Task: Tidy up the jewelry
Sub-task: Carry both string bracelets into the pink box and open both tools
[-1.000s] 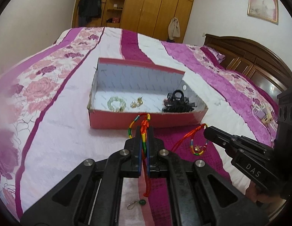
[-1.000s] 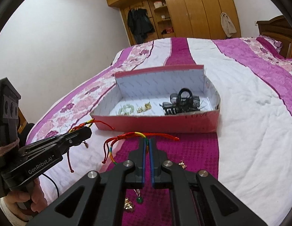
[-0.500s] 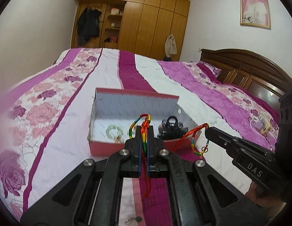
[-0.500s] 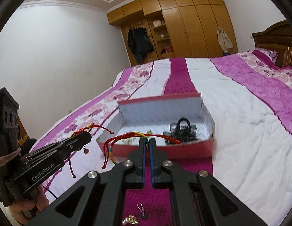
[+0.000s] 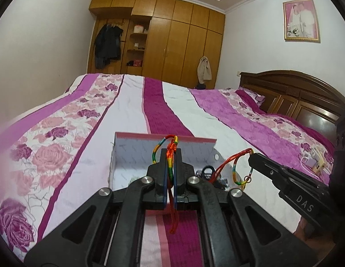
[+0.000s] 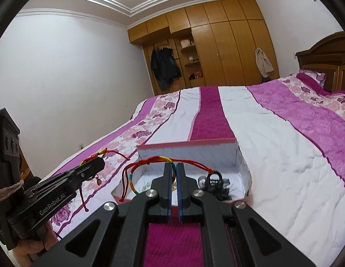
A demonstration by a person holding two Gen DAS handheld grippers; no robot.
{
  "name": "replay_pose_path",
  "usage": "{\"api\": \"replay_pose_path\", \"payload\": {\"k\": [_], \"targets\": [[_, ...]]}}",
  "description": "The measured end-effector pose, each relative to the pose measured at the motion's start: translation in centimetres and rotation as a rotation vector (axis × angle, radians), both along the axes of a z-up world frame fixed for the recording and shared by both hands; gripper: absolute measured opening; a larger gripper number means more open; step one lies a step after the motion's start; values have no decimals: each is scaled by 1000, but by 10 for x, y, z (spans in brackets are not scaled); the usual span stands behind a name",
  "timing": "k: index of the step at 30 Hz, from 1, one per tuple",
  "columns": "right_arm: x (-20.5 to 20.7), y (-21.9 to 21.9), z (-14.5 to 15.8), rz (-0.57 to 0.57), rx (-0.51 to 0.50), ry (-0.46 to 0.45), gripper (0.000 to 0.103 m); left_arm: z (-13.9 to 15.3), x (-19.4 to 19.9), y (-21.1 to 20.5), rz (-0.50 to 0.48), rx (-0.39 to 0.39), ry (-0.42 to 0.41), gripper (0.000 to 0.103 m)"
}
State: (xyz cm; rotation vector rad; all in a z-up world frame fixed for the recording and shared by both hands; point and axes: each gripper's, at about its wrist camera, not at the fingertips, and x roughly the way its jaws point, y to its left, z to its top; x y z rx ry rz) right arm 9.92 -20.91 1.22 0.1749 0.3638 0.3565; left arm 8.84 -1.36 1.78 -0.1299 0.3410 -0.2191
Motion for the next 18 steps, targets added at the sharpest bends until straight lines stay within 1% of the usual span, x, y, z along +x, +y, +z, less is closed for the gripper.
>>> {"api": "replay_pose_path", "payload": {"k": [9,18], "targets": [[25,-4,1,-30,5,-16,5,4,22,-5,15,19,-44,0],[57,-5,-6,-65,-2,-10,5,-4,45,-9,33,26,-54,0]]}}
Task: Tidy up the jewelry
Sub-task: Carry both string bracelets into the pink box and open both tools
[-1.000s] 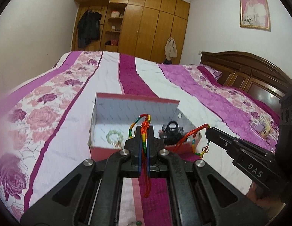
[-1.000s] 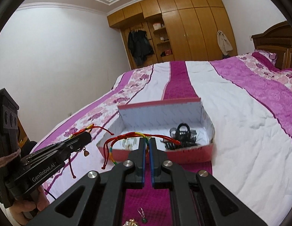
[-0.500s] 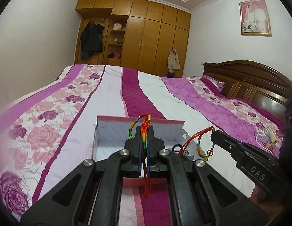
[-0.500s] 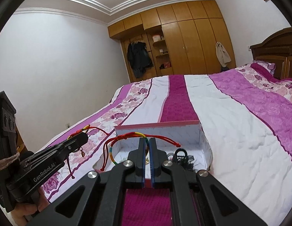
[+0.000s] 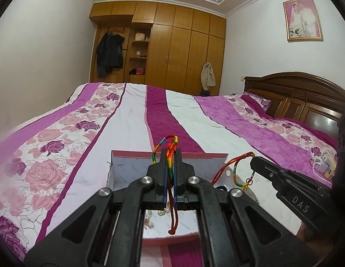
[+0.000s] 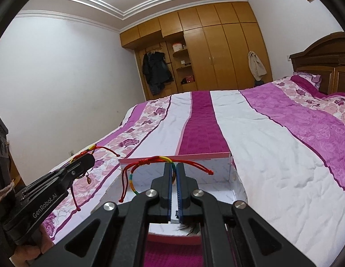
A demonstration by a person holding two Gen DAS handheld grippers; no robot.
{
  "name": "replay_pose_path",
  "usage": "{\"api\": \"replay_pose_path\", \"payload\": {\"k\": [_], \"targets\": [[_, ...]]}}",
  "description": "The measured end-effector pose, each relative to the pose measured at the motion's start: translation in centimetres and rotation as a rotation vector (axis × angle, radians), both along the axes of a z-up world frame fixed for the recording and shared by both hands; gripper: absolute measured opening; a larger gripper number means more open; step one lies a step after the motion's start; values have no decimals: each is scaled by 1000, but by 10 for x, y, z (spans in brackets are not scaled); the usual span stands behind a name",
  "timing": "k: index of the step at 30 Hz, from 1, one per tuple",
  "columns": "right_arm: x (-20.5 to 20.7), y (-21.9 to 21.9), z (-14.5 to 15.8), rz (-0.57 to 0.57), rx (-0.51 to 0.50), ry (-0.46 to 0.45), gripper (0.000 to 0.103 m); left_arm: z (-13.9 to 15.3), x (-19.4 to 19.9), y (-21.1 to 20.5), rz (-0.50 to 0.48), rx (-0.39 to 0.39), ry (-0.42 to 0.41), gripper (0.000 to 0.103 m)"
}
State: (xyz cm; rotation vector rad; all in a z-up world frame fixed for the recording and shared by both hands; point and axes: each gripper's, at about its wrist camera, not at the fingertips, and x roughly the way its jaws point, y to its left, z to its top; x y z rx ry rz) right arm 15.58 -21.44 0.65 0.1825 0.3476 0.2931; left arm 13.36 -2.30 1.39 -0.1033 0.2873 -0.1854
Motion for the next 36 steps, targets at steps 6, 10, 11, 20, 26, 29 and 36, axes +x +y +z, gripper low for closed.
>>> {"api": "replay_pose_path", "payload": {"k": [6,10,11,20,26,29,36], "targets": [[18,0,-7,-24,-13,1,5,-10,16,-3,13,1,13,0],[31,1,-14,-31,-31,15,5,-22,30,-6,26,10,49,0],[36,1,-18,-35,-33,24,5,-25,32,-6,29,12,57,0],[67,-8,-43,-65,-40,110,5,-51,58,-5,53,21,164,0],[84,-11,-59,-76,-58,179,5,-63,70,-2,53,14,234,0],[90,-13,-65,-75,-55,212,6,-65,72,-3,41,10,255,0],[92,-17,-66,-77,-41,234,32,-62,71,-9,24,27,257,25]]}}
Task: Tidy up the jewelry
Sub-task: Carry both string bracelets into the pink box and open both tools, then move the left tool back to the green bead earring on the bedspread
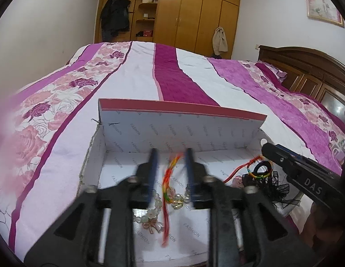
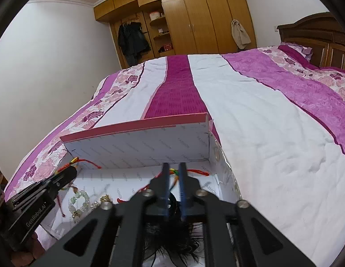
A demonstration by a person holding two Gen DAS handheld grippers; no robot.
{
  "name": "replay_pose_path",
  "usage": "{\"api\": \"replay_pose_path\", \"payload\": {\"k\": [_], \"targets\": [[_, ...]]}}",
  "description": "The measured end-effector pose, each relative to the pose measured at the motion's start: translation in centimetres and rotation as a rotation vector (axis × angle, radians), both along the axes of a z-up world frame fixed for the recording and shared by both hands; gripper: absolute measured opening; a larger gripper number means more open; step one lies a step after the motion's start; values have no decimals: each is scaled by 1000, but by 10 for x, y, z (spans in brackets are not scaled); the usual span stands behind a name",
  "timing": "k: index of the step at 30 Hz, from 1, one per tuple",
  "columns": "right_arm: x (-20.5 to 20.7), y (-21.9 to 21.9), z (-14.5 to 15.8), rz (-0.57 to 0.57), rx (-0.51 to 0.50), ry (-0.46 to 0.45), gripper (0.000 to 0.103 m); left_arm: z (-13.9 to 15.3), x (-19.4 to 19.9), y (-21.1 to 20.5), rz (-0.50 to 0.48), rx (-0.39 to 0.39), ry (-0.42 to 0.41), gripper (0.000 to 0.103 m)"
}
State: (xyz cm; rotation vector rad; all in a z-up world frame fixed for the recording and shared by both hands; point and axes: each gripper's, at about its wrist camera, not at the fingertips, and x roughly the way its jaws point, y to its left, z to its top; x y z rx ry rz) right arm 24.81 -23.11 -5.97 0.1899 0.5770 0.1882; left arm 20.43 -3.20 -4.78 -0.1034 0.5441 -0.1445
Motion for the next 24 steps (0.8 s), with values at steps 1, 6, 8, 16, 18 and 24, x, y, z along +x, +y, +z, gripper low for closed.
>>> {"api": "replay_pose_path", "payload": {"k": [1,6,8,16,18,24], "targets": [[-1,0,1,3,8,-2,38,2,-2,-1,-3,0,-3,29],[-5,0,7,13,19,-5,41,8,-4,-1,-16,7,2,29],[-8,0,11,15,19,-3,41,12,-7,-2,-21,8,2,29],[-36,-2,36,24,49,-50,42,36,-33,5,-25,-8,-65,29],[-45,-3,41,24,59,-66,42,41,-41,6,-24,-11,-83,29],[-75,-2,55,40,79,-100,42,55,-68,12,-35,-15,-117,30]]}}
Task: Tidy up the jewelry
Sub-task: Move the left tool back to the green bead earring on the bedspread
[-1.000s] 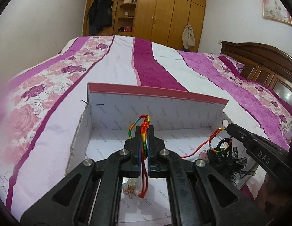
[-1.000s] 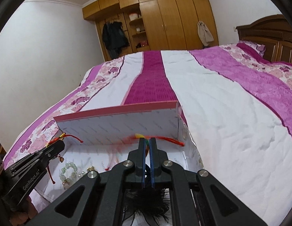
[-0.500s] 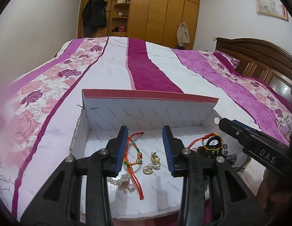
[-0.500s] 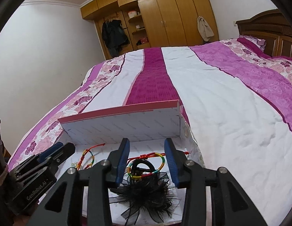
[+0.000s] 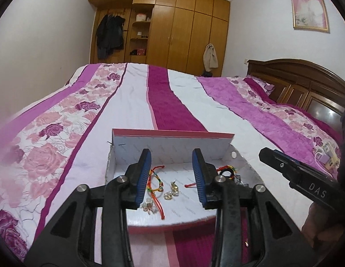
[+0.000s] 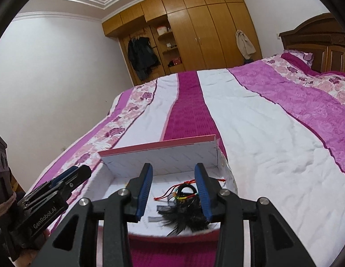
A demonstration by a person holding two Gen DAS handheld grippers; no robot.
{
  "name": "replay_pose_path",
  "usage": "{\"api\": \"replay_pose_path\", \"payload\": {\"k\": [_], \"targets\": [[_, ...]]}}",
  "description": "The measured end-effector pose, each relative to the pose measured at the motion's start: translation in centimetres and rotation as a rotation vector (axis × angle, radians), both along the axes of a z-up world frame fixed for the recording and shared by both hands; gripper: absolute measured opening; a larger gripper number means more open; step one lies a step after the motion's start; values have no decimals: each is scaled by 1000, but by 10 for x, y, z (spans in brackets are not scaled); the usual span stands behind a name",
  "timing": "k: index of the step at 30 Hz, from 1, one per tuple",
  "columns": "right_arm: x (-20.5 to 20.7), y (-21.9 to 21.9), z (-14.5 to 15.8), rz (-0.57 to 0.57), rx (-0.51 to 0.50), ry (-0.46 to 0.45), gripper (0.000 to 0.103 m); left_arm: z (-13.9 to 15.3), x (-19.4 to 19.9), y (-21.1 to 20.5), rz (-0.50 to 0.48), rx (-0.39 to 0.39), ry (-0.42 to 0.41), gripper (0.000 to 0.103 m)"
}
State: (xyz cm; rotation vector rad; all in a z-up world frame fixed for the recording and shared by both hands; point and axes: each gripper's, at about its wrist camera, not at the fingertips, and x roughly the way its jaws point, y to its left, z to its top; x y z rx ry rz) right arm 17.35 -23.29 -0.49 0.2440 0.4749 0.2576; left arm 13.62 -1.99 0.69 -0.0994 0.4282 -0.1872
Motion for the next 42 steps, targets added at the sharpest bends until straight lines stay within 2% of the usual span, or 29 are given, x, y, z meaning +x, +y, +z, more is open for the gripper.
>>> {"api": "replay_pose_path", "payload": {"k": [11,21,31,42], "targets": [[-57,6,9,53,1,-3,43,10,-41,7,-19,0,19,30],[-97,11,-3,85,-39,67,43,-5,-65,16,-41,-7,166,30],[-118,17,-28,124,-76,169,43,-30,-86,14,-41,75,293,29],[-128,27,-59,165,-103,280,43,-60,-94,11,-113,55,434,29]]}}
